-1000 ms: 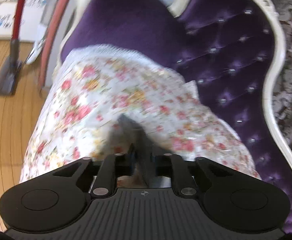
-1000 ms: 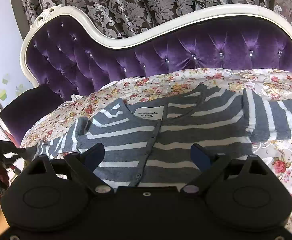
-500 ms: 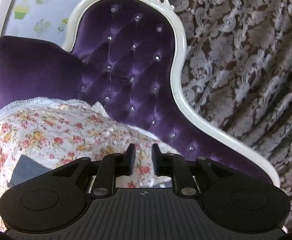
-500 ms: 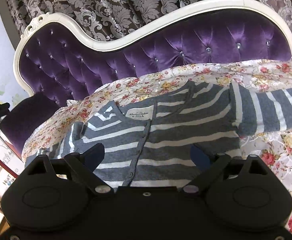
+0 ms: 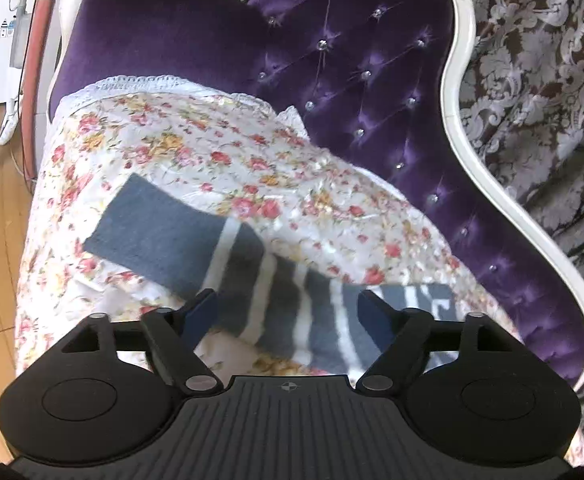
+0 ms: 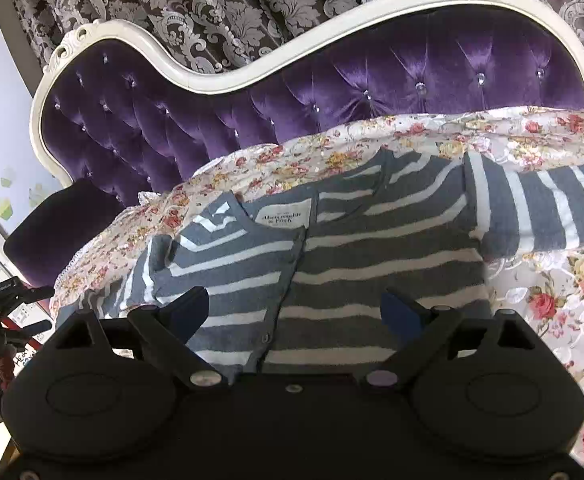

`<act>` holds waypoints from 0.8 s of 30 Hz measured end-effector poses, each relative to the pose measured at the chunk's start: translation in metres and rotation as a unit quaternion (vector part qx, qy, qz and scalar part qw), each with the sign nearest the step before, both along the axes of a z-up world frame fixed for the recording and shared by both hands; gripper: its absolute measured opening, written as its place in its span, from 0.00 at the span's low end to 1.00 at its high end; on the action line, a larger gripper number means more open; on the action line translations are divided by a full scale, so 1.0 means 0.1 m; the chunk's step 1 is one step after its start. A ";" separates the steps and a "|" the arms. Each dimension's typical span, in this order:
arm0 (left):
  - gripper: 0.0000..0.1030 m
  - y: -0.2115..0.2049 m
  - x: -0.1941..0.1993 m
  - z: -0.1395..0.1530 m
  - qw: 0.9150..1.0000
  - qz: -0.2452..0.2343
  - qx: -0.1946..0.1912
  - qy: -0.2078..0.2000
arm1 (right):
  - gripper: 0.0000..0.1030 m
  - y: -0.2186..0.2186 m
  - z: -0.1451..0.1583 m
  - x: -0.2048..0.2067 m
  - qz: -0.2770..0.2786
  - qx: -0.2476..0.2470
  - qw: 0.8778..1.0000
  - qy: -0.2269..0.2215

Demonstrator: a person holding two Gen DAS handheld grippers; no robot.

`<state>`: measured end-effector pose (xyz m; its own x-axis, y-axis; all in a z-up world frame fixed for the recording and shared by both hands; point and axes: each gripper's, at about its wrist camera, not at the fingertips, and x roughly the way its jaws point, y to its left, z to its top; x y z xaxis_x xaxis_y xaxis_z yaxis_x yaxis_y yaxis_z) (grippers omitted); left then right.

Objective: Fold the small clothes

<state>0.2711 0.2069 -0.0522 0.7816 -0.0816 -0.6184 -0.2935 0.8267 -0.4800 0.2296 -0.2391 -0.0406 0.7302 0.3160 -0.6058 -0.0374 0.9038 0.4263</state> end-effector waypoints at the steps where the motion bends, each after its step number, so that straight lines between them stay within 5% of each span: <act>1: 0.83 0.02 -0.02 0.00 1.000 0.000 0.001 0.000 | 0.91 0.01 -0.02 0.00 0.000 -0.003 1.000 0.003; 7: 0.93 0.18 -0.06 -0.06 1.000 -0.010 -0.001 0.019 | 0.91 0.04 -0.08 0.01 0.000 -0.006 1.000 0.006; 24: 0.94 0.74 -0.01 -0.37 0.996 -0.011 -0.083 0.006 | 0.91 0.08 -0.03 0.02 0.004 -0.011 1.000 -0.006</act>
<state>0.2701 0.2809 -0.0895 0.7714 -0.2000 -0.6041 -0.2829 0.7425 -0.6071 0.2321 -0.2314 -0.0440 0.7347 0.3088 -0.6040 -0.0501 0.9127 0.4055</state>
